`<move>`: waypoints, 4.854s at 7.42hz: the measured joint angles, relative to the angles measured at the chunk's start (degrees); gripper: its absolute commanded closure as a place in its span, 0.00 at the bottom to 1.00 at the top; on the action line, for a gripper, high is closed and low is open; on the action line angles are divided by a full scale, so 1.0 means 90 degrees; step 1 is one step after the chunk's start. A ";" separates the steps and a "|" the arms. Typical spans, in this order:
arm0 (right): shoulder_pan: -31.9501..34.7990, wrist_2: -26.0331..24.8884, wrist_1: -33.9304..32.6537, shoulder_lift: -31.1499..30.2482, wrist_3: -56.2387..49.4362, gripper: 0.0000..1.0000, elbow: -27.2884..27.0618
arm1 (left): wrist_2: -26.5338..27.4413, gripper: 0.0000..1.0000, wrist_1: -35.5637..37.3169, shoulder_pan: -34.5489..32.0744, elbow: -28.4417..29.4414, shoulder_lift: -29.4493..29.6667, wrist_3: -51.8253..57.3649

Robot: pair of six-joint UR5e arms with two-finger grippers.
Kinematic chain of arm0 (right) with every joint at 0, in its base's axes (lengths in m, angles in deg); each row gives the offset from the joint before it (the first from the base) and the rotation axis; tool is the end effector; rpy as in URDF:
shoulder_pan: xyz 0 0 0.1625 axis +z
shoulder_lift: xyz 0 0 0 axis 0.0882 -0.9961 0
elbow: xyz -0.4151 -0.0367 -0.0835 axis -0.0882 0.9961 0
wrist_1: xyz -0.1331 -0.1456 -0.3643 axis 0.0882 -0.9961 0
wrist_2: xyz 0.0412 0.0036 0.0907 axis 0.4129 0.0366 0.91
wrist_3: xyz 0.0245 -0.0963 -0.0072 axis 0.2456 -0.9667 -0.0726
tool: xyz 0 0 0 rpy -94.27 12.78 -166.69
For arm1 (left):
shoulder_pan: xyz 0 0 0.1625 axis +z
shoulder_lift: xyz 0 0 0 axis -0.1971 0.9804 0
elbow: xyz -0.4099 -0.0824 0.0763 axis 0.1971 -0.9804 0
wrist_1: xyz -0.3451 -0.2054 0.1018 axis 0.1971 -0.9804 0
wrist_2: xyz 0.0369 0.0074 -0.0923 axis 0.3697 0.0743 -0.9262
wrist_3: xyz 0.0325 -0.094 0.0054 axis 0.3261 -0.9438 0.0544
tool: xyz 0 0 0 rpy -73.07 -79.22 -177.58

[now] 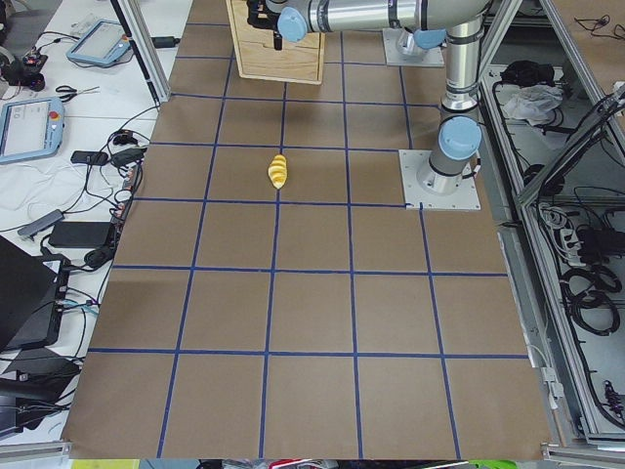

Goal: Open upper drawer
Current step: 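Move the left gripper toward the black handle of the wooden drawer, then pull the drawer handle away from the cabinet with the left gripper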

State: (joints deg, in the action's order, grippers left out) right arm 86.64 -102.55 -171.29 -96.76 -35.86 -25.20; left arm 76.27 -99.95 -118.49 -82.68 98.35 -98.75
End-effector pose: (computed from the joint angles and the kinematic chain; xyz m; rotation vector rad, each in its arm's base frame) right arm 0.1444 -0.5164 0.5049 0.0174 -3.0966 -0.0703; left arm -0.3483 -0.5507 0.3853 0.0253 -2.7155 0.0819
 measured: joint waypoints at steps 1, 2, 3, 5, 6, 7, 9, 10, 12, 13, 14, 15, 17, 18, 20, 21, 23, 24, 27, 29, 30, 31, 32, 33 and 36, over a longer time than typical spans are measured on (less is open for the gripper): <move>0.0000 0.0000 0.0000 0.0000 0.0002 0.00 0.0001 | -0.0074 0.00 0.0003 -0.0007 -0.0004 0.0015 -0.0004; 0.0001 0.0000 0.0000 0.0000 0.0003 0.00 0.0003 | -0.0150 0.00 0.0025 -0.0033 -0.0007 0.0032 -0.0006; 0.0001 0.0000 0.0000 0.0000 0.0002 0.00 0.0003 | -0.0187 0.00 0.0074 -0.0071 -0.0007 0.0057 -0.0003; 0.0003 0.0000 0.0000 0.0000 0.0001 0.00 0.0000 | -0.0203 0.00 0.0164 -0.0102 -0.0023 0.0147 0.0056; 0.0003 0.0000 0.0000 0.0000 0.0001 0.00 -0.0001 | -0.0196 0.00 0.0223 -0.0105 -0.0023 0.0183 0.0108; 0.0002 0.0000 0.0000 0.0000 -0.0001 0.00 -0.0002 | -0.0177 0.00 0.0281 -0.0106 -0.0030 0.0198 0.0148; 0.0004 0.0000 0.0000 0.0000 -0.0002 0.00 0.0001 | -0.0145 0.00 0.0323 -0.0092 -0.0055 0.0200 0.0291; 0.0006 0.0000 0.0000 0.0000 0.0001 0.00 0.0001 | -0.0132 0.00 0.0326 -0.0075 -0.0069 0.0203 0.0332; 0.0006 0.0000 0.0000 0.0000 0.0004 0.00 0.0001 | -0.0066 0.00 0.0323 -0.0052 -0.0064 0.0218 0.0360; 0.0006 0.0000 0.0000 0.0000 0.0002 0.00 0.0000 | 0.0131 0.00 0.0315 -0.0014 -0.0083 0.0209 0.0390; 0.0005 0.0000 0.0000 0.0000 0.0000 0.00 -0.0001 | 0.0375 0.00 0.0295 0.0039 -0.0081 0.0208 0.0433; 0.0003 0.0000 0.0000 0.0000 0.0000 0.00 0.0000 | 0.0496 0.00 0.0260 0.0087 -0.0084 0.0189 0.0456; 0.0004 0.0000 0.0000 0.0000 -0.0005 0.00 0.0001 | 0.0570 0.00 0.0127 0.0250 -0.0111 0.0118 0.0531; 0.0006 0.0000 0.0000 0.0000 -0.0004 0.00 0.0000 | 0.0581 0.00 -0.0010 0.0344 -0.0116 0.0089 0.0604; 0.0003 0.0000 0.0000 0.0000 0.0003 0.00 0.0001 | 0.0585 0.00 -0.0246 0.0558 -0.0119 0.0005 0.0827; 0.0002 0.0000 0.0000 0.0000 0.0003 0.00 0.0002 | 0.0584 0.00 -0.0359 0.0673 -0.0122 -0.0047 0.0988; -0.0001 0.0000 0.0000 0.0000 0.0004 0.00 0.0003 | 0.0583 0.00 -0.0497 0.0856 -0.0128 -0.0110 0.1172; 0.0002 0.0000 0.0000 0.0000 0.0004 0.00 0.0003 | 0.0585 0.00 -0.0561 0.0930 -0.0135 -0.0120 0.1241; 0.0003 0.0000 0.0000 0.0000 0.0004 0.00 0.0003 | 0.0610 0.00 -0.0645 0.1075 -0.0180 -0.0147 0.1288; 0.0002 0.0000 0.0000 0.0000 -0.0002 0.00 0.0003 | 0.0608 0.00 -0.0804 0.1327 -0.0194 -0.0211 0.1444; 0.0003 0.0000 0.0000 0.0000 -0.0003 0.00 0.0003 | 0.0614 0.00 -0.0912 0.1425 -0.0197 -0.0253 0.1544; 0.0003 0.0000 0.0000 0.0000 0.0001 0.00 0.0003 | 0.0634 0.00 -0.0974 0.1502 -0.0204 -0.0277 0.1596; 0.0002 0.0000 0.0000 0.0000 0.0001 0.00 0.0003 | 0.0655 0.00 -0.1007 0.1562 -0.0206 -0.0291 0.1617; 0.0003 0.0000 0.0000 0.0000 0.0000 0.00 0.0003 | 0.0665 0.00 -0.1041 0.1610 -0.0206 -0.0304 0.1624; 0.0000 0.0000 0.0000 0.0000 0.0004 0.00 0.0002 | 0.0666 0.00 -0.1237 0.1655 -0.0141 -0.0400 0.1629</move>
State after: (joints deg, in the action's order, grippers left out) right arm 86.64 -102.55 -171.29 -96.76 -35.83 -25.19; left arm 82.26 -111.08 -103.60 -83.95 94.75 -84.09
